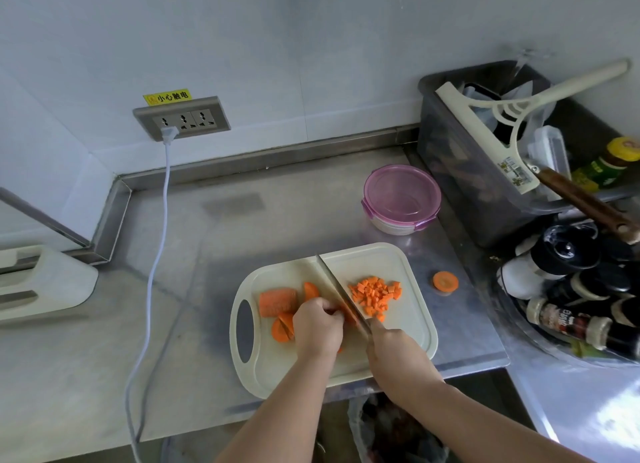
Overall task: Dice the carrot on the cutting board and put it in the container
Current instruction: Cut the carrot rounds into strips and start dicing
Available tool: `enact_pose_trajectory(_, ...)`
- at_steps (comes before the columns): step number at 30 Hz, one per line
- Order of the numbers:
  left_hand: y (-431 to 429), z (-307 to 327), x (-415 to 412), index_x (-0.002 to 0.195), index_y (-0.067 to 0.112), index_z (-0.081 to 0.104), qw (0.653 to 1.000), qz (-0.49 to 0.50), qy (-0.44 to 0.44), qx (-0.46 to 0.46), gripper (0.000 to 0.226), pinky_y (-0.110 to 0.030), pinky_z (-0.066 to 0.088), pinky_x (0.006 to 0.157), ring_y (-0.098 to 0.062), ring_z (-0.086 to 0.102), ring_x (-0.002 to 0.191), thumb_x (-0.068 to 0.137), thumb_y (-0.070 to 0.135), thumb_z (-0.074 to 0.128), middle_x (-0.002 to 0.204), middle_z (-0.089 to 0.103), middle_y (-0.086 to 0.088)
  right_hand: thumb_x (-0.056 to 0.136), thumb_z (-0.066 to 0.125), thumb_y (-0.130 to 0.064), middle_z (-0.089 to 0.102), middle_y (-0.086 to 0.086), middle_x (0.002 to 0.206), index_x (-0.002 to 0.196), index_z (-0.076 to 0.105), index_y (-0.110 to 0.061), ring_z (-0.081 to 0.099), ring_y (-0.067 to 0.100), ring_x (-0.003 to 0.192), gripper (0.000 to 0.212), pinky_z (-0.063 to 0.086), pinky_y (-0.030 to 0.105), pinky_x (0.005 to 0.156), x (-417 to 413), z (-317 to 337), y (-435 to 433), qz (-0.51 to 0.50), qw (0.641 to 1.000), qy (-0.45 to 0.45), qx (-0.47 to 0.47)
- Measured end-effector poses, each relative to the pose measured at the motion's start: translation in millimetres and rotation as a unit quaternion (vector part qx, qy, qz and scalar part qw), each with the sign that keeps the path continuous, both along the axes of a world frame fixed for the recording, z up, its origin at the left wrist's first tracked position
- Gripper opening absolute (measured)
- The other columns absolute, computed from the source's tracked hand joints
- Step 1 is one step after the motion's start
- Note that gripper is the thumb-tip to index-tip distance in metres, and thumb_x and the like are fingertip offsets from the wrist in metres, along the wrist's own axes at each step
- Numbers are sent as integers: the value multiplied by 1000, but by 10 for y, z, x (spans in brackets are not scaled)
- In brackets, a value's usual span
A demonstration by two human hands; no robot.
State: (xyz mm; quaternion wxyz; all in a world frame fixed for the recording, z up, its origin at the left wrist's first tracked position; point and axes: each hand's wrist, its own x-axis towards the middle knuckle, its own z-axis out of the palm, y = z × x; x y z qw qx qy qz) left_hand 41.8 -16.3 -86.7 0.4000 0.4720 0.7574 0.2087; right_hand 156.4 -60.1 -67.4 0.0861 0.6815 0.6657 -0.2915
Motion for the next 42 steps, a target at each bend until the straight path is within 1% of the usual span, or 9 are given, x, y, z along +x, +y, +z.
enact_pose_trajectory(4, -6, 7, 27, 80, 15, 67, 1000, 21, -20, -12, 3, -31, 52, 70, -21, 67, 80, 82, 14, 67, 79, 71, -5, 98, 39, -6, 56, 5, 87, 129, 38, -12, 53, 19, 72, 31, 47, 31, 65, 18, 22, -32, 3, 1000, 11, 14)
enact_pose_trajectory(12, -19, 13, 23, 83, 13, 67, 999, 35, -31, -2, 6, -27, 48, 66, -21, 67, 79, 79, 15, 71, 79, 70, -4, 97, 44, -6, 42, -2, 73, 135, 33, -12, 51, 18, 72, 40, 41, 26, 60, -7, 36, -96, 49, 999, -19, 2)
enact_pose_trajectory(16, -21, 8, 28, 81, 14, 66, 999, 34, -39, 1, 5, -28, 50, 67, -21, 67, 78, 80, 15, 71, 79, 71, -4, 98, 42, -10, 49, 0, 86, 133, 36, -14, 61, 20, 80, 36, 48, 29, 66, -19, 57, -90, 26, 1000, -1, -2)
enact_pose_trajectory(20, -14, 3, 17, 80, 16, 65, 999, 32, -36, -1, 6, -26, 47, 66, -19, 65, 78, 80, 15, 71, 77, 67, 0, 97, 45, -7, 49, 0, 86, 139, 32, -14, 55, 17, 74, 44, 47, 26, 64, -39, 24, -78, 40, 999, -23, -5)
enact_pose_trajectory(24, 10, 5, 6, 82, 15, 64, 999, 27, -23, -15, 5, -32, 52, 70, -19, 63, 78, 82, 16, 69, 80, 67, 0, 96, 43, -7, 58, 2, 92, 136, 33, -15, 65, 21, 86, 42, 52, 31, 68, -76, -19, -59, -3, 1000, 2, -19)
enact_pose_trajectory(31, 3, 32, 3, 82, 13, 61, 1000, 17, 2, -12, 5, -21, 35, 55, -14, 55, 72, 85, 13, 65, 76, 61, 1, 95, 37, -4, 62, 7, 101, 132, 36, -14, 63, 23, 87, 38, 52, 33, 69, -81, -57, -25, -18, 999, -1, -36)
enact_pose_trajectory(37, -5, 54, -3, 80, 17, 61, 999, 20, -22, -16, 9, -23, 48, 64, -13, 59, 74, 85, 12, 65, 76, 62, 4, 98, 38, -7, 52, 1, 83, 136, 34, -14, 59, 20, 79, 38, 47, 27, 59, -9, -89, -14, 11, 1000, -1, 10)
enact_pose_trajectory(39, -5, 34, -2, 73, 19, 61, 999, 26, -34, -16, 14, -31, 55, 65, -19, 65, 76, 83, 12, 66, 76, 68, 0, 97, 38, -4, 59, 5, 93, 139, 31, -10, 62, 23, 86, 43, 46, 28, 62, 60, -37, -7, 51, 998, -26, 31)
enact_pose_trajectory(42, -10, 58, -29, 64, 23, 59, 998, 23, -60, -6, 25, -27, 53, 59, -22, 68, 72, 83, 8, 64, 69, 69, -2, 99, 37, -8, 62, 7, 106, 140, 33, -12, 64, 25, 92, 41, 49, 33, 70, 214, 67, -48, 91, 993, -31, 69)
